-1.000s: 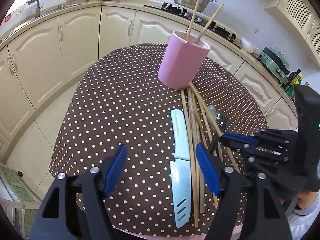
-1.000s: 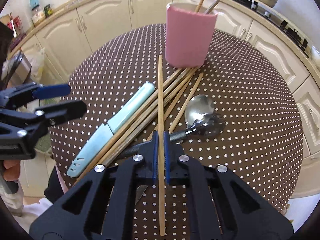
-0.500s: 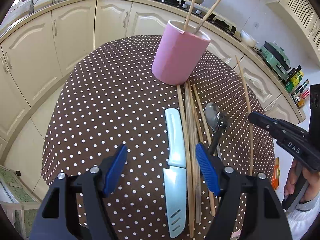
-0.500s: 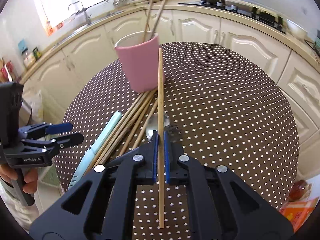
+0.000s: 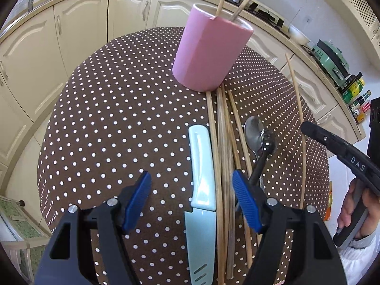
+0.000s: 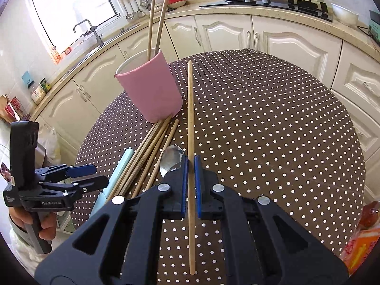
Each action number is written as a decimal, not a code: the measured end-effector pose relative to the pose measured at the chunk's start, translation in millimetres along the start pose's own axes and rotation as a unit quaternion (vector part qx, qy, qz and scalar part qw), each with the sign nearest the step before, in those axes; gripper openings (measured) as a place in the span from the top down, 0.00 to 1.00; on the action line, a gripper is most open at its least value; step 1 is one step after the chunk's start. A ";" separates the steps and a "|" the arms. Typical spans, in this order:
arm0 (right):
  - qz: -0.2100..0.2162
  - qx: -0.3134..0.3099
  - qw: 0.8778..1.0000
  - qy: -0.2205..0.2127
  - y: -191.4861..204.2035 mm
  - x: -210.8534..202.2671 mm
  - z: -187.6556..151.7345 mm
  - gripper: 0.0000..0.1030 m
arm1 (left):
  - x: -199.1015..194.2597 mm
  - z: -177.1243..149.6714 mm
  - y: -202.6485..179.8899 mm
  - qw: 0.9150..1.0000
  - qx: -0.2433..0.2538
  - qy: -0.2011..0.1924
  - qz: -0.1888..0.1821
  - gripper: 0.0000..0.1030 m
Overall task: Organize utensils
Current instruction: 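Lift the chopstick with the right tool while the left tool grasps the light blue knife, then lower the chopstick into the pink cup with the right tool while the left tool lifts the knife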
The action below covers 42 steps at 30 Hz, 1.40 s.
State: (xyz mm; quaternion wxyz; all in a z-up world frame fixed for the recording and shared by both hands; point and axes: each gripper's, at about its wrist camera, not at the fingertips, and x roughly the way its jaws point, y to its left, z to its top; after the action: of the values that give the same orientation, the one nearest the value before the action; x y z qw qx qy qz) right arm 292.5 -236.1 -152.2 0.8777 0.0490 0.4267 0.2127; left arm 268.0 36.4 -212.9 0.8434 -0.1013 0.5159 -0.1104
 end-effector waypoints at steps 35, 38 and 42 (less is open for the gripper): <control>0.021 0.010 0.999 0.024 5.4 16.8 4.6 0.94 | 34.2 17.2 -36.1 0.988 0.095 0.019 0.124 0.35; 0.022 0.010 0.999 0.022 7.3 17.3 4.7 0.94 | 31.6 20.3 -38.1 0.989 0.090 0.007 0.119 0.65; 0.026 0.009 1.000 0.013 8.7 12.4 5.4 0.94 | 28.8 22.7 -33.0 0.992 0.065 -0.003 0.106 0.78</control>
State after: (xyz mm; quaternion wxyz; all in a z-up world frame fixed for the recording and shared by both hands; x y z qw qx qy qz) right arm 300.5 -222.6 -155.4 0.8658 0.0655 0.4385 0.2321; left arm 298.3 -2.2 -217.8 0.8566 0.0085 0.5131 -0.0538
